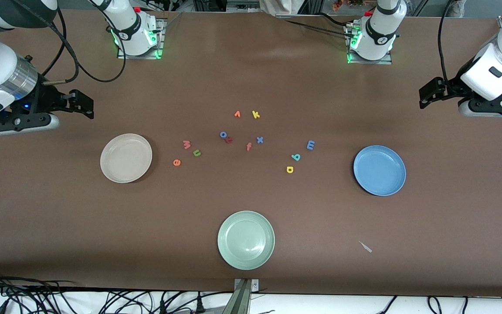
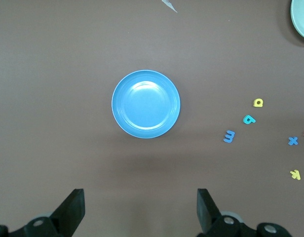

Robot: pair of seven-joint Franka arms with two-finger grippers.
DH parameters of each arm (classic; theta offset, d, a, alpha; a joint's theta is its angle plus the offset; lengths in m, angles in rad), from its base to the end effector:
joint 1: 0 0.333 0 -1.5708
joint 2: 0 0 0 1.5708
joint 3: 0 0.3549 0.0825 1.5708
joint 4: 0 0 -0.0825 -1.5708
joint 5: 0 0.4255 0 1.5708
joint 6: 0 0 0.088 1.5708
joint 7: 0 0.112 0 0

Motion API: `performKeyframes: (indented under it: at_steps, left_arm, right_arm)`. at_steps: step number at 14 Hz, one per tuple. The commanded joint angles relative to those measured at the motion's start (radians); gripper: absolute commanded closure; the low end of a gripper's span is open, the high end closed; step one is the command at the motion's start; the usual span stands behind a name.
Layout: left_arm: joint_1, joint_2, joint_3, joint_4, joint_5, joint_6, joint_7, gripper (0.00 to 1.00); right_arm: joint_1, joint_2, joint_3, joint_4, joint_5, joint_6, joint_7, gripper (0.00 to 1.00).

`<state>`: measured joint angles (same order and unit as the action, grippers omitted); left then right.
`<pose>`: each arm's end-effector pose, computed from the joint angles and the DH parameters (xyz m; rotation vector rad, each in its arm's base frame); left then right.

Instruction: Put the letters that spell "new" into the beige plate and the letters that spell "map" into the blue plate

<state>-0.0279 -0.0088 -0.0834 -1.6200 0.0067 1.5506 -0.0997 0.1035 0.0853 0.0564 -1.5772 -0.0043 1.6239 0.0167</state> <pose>0.5853 -0.0649 0.6367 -3.1264 0.0182 0.0931 0.6196 0.0980 0.6075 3.1301 0.2248 -0.0602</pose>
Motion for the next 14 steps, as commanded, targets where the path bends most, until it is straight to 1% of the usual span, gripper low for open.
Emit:
performKeyframes:
  at_steps: [1, 14]
  left_arm:
    - [0.005, 0.006, -0.004, 0.023, 0.015, -0.023, 0.014, 0.0]
    - [0.005, 0.006, -0.004, 0.023, 0.015, -0.029, 0.015, 0.0]
  right_arm:
    - [-0.01, -0.01, 0.013, -0.004, -0.013, 0.002, -0.006, 0.0]
    - [-0.01, -0.013, 0.014, -0.02, -0.013, 0.02, -0.008, 0.0]
